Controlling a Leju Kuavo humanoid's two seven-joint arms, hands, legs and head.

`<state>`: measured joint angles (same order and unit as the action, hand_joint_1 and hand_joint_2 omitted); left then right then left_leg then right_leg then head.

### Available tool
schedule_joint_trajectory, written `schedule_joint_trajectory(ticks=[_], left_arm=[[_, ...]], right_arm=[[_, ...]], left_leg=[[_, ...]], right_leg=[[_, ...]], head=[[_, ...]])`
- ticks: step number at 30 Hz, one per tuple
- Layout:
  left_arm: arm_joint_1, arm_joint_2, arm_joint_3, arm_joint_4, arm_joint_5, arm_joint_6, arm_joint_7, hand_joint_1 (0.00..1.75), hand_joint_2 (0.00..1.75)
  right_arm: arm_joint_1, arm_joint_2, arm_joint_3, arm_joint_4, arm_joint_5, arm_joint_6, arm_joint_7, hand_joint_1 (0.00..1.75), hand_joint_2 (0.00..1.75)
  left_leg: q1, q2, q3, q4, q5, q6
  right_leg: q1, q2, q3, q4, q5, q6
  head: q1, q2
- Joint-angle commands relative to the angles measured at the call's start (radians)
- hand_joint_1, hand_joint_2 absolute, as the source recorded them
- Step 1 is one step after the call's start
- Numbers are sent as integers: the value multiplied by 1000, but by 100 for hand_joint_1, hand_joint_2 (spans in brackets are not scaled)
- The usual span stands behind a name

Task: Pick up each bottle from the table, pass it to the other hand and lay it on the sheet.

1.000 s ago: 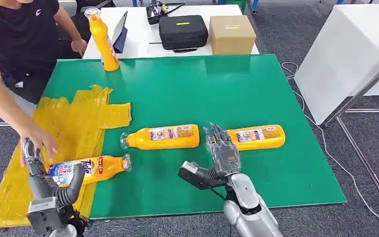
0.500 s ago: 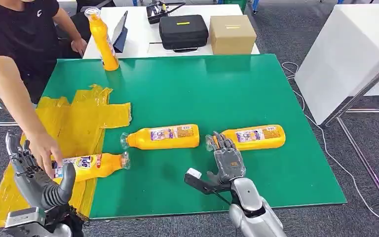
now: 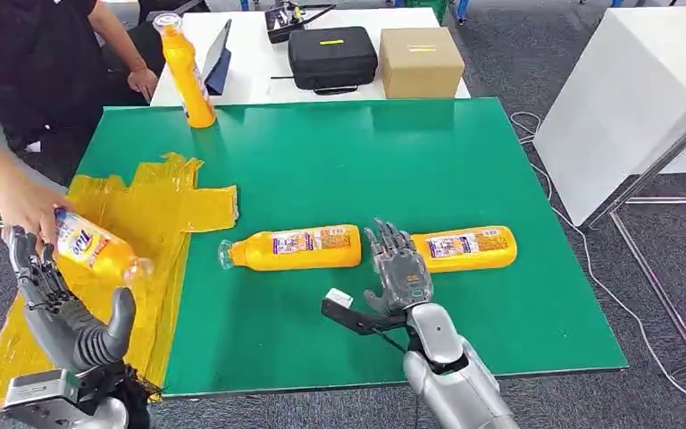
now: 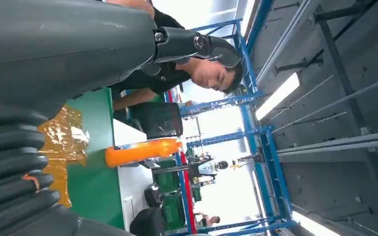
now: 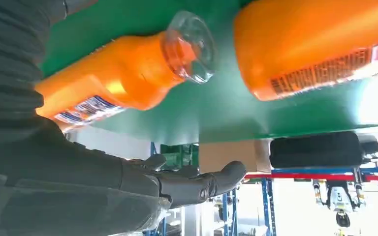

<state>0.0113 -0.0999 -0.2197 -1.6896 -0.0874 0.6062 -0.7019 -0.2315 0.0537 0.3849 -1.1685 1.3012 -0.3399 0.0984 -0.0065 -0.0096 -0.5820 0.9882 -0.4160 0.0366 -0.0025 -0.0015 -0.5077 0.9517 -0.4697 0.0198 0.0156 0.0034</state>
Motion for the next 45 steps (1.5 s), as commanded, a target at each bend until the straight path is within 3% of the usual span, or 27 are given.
schedule_joint_trajectory(ticks=[1,10,20,27,38,45], left_arm=[[-51,3,-8,68,1,-33,4,0,0],[-58,-9,-12,87,-8,-49,4,0,0],[-92,-28,-1,122,-6,-62,4,0,0],[-91,-27,-2,121,-6,-62,4,0,0],[-118,-9,-17,131,40,-56,4,0,0],[-136,-20,-12,158,49,-74,4,0,0]], right_arm=[[-129,38,41,139,13,32,28,0,175],[-163,70,42,219,42,53,49,0,175],[-283,145,50,499,80,60,44,0,175],[-286,147,51,506,81,59,44,0,175],[-457,196,63,738,117,56,77,0,175],[-510,193,57,803,132,104,125,0,175]], left_leg=[[0,3,2,0,-1,-2],[0,0,1,-1,0,-1],[0,2,2,-1,0,-3],[0,0,1,-1,0,-1],[0,2,0,0,0,-2],[0,0,1,0,1,-1]], right_leg=[[0,2,1,0,0,0],[0,0,1,-1,0,0],[0,1,2,-1,0,0],[0,0,1,0,0,0],[0,1,-1,1,0,0],[0,0,0,0,0,0]], head=[[0,0],[0,0],[0,0],[0,0],[0,0],[0,0]])
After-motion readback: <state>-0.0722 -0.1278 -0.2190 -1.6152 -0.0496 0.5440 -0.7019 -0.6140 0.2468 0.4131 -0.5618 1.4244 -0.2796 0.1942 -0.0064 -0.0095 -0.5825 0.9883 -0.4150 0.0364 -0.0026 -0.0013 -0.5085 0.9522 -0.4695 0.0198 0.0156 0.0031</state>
